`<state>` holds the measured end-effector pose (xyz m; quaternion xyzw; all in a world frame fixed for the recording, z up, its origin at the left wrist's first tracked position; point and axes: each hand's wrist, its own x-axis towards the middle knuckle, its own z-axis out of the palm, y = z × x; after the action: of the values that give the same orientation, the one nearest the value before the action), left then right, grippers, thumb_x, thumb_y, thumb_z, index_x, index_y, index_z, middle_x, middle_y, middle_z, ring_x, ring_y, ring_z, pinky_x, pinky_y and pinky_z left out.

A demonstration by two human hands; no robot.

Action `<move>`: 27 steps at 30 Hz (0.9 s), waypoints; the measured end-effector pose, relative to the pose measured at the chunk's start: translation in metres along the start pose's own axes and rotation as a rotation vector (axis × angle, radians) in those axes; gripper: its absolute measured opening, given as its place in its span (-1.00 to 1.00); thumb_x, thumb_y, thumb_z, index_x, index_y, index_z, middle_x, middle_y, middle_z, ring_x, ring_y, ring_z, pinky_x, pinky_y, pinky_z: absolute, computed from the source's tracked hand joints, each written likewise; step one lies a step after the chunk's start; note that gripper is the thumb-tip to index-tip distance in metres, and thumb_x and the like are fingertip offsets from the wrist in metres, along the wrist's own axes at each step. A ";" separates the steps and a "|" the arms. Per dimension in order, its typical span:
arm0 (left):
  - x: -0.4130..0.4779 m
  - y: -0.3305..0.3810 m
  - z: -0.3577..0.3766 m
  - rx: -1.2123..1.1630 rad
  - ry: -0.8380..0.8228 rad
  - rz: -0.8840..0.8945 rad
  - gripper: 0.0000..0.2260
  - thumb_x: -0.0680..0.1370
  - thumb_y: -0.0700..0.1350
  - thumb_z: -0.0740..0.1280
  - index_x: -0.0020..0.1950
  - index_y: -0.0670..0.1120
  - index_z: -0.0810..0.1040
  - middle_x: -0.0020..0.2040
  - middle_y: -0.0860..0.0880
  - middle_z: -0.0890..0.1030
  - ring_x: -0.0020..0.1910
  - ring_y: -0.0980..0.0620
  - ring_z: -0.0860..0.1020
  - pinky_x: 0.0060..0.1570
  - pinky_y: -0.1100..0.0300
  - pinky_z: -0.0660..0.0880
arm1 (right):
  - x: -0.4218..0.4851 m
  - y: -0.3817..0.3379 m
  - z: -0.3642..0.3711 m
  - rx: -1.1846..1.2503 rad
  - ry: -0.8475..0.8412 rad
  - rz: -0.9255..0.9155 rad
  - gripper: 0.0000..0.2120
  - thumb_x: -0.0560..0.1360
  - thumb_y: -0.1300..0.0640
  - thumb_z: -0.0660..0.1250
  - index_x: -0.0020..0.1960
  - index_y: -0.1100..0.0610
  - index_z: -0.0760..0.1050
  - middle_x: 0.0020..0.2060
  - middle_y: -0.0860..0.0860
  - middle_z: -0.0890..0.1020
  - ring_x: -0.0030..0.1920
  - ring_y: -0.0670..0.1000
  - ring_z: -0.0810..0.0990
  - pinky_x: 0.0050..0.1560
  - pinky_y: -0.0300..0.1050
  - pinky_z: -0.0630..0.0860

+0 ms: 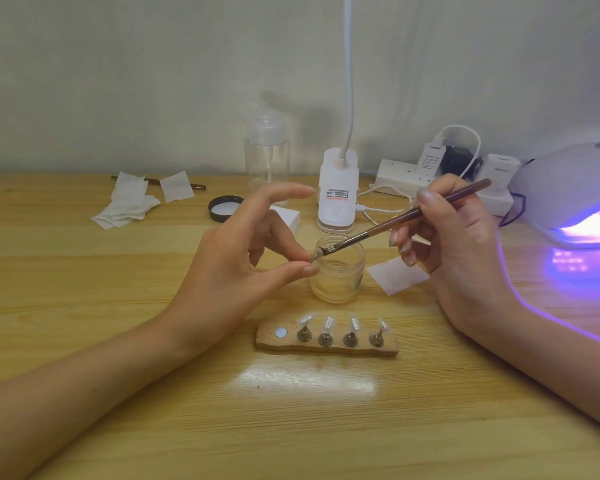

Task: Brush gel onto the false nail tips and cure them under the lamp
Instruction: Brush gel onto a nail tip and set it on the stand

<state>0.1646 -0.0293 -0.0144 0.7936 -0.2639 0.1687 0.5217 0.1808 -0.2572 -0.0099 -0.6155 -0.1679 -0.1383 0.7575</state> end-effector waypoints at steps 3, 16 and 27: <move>0.000 0.001 0.000 -0.001 0.002 0.002 -0.46 0.44 -0.10 0.51 0.39 0.04 0.44 -0.22 0.13 0.67 -0.14 0.15 0.64 -0.26 0.04 0.38 | 0.000 0.000 -0.001 -0.032 0.006 0.003 -0.86 0.57 0.11 0.24 -0.16 0.09 0.39 -0.44 0.04 0.56 -0.38 -0.01 0.57 -0.43 -0.24 0.43; 0.001 -0.001 0.000 -0.019 -0.008 0.009 -0.39 0.43 -0.09 0.53 0.43 0.09 0.38 -0.21 0.13 0.67 -0.14 0.13 0.65 -0.28 0.05 0.39 | -0.001 -0.001 0.002 0.032 -0.011 -0.029 -0.82 0.59 0.13 0.23 -0.19 0.01 0.43 -0.41 0.03 0.59 -0.37 -0.02 0.59 -0.43 -0.27 0.43; 0.001 -0.005 -0.001 -0.034 -0.012 0.019 -0.42 0.45 -0.12 0.51 0.43 0.07 0.39 -0.18 0.11 0.68 -0.10 0.11 0.66 -0.25 0.15 0.43 | -0.002 0.002 -0.003 -0.052 0.023 -0.003 -0.87 0.57 0.12 0.24 -0.16 0.07 0.39 -0.42 0.03 0.56 -0.39 -0.02 0.58 -0.42 -0.25 0.44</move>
<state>0.1682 -0.0269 -0.0175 0.7831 -0.2775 0.1642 0.5318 0.1803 -0.2599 -0.0124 -0.6332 -0.1565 -0.1507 0.7429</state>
